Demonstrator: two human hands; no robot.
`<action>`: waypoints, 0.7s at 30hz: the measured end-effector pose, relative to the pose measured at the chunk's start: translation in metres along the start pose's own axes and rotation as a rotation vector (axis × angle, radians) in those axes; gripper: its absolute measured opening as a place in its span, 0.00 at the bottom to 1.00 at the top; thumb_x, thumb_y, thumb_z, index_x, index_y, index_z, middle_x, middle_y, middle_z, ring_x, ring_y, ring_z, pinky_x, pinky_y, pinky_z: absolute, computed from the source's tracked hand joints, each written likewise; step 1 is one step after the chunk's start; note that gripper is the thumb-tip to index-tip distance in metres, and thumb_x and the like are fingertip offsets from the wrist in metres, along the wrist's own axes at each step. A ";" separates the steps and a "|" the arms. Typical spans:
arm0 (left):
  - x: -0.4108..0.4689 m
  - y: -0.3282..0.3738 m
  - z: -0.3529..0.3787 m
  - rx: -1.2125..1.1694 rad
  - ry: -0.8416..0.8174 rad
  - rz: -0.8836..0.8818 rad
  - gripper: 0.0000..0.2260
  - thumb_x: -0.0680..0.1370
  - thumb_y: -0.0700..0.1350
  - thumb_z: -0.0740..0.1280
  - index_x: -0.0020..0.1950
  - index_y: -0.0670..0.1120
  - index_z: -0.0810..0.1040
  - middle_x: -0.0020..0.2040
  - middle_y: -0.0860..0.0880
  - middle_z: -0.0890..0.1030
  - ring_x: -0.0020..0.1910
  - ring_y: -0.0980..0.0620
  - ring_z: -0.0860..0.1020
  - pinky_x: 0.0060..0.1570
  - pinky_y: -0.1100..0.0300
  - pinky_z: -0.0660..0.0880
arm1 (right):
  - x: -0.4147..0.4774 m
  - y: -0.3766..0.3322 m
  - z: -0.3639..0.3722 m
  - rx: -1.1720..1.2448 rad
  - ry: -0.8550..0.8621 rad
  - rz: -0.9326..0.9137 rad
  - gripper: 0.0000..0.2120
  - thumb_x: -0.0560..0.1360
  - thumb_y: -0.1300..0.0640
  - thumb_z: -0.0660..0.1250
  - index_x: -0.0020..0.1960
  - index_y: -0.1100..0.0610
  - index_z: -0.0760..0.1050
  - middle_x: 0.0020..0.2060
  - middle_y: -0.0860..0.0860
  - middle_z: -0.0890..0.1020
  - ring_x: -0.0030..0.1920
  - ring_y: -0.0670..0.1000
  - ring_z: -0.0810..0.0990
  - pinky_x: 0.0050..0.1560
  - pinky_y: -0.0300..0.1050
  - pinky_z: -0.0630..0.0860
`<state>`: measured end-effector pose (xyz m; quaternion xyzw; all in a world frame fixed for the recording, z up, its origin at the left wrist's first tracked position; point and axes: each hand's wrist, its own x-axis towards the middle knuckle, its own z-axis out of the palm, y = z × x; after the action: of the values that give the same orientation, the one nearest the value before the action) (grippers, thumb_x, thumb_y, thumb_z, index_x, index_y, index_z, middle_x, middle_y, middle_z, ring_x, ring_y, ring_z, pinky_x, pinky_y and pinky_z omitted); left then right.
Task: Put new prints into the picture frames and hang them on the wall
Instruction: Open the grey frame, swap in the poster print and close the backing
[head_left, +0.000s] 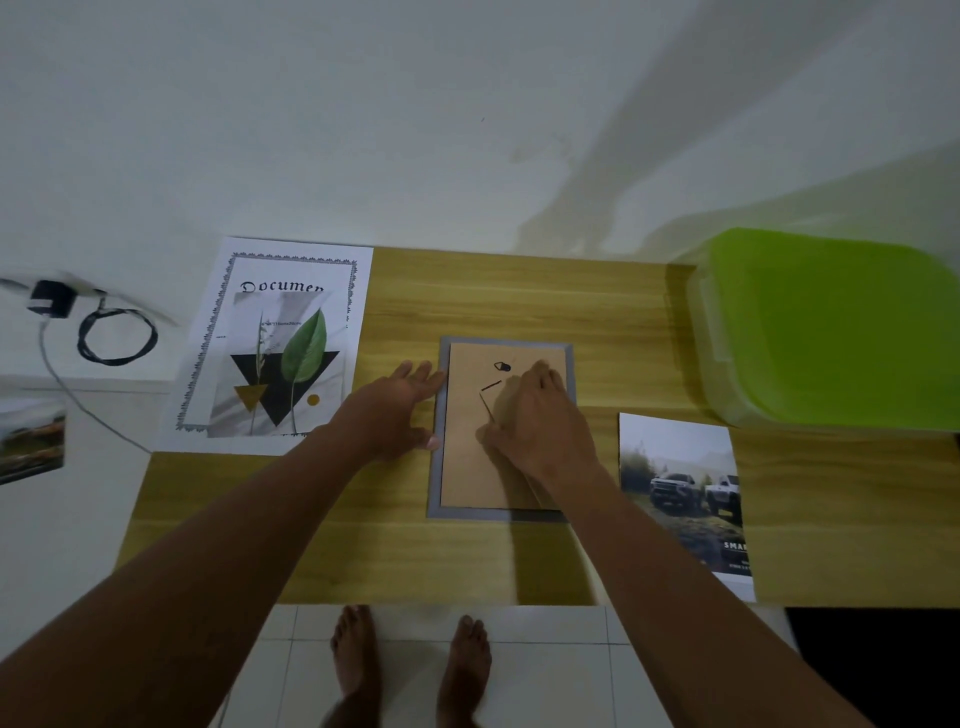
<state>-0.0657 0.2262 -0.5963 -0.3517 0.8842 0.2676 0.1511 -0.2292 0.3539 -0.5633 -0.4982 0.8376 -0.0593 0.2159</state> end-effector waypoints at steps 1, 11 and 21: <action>0.000 0.000 0.000 0.002 0.001 -0.001 0.43 0.73 0.52 0.73 0.80 0.53 0.50 0.80 0.52 0.49 0.79 0.50 0.46 0.74 0.47 0.56 | 0.001 0.000 -0.001 0.020 0.001 0.000 0.41 0.72 0.43 0.71 0.72 0.67 0.59 0.71 0.61 0.65 0.71 0.59 0.66 0.68 0.53 0.71; -0.002 0.003 -0.003 0.014 -0.009 -0.001 0.42 0.74 0.52 0.73 0.80 0.52 0.51 0.80 0.51 0.49 0.79 0.49 0.46 0.74 0.46 0.56 | 0.002 -0.006 -0.020 0.172 -0.011 0.035 0.36 0.70 0.46 0.74 0.69 0.61 0.64 0.70 0.58 0.69 0.69 0.58 0.69 0.62 0.52 0.73; -0.003 0.000 -0.001 -0.021 0.001 0.003 0.43 0.74 0.52 0.73 0.80 0.54 0.49 0.80 0.52 0.49 0.79 0.51 0.46 0.74 0.47 0.56 | 0.004 -0.009 -0.031 0.172 -0.079 0.121 0.39 0.67 0.44 0.77 0.68 0.61 0.65 0.63 0.57 0.74 0.62 0.57 0.74 0.54 0.46 0.72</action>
<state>-0.0641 0.2270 -0.5938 -0.3523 0.8819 0.2768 0.1464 -0.2367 0.3421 -0.5333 -0.4285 0.8488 -0.0982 0.2938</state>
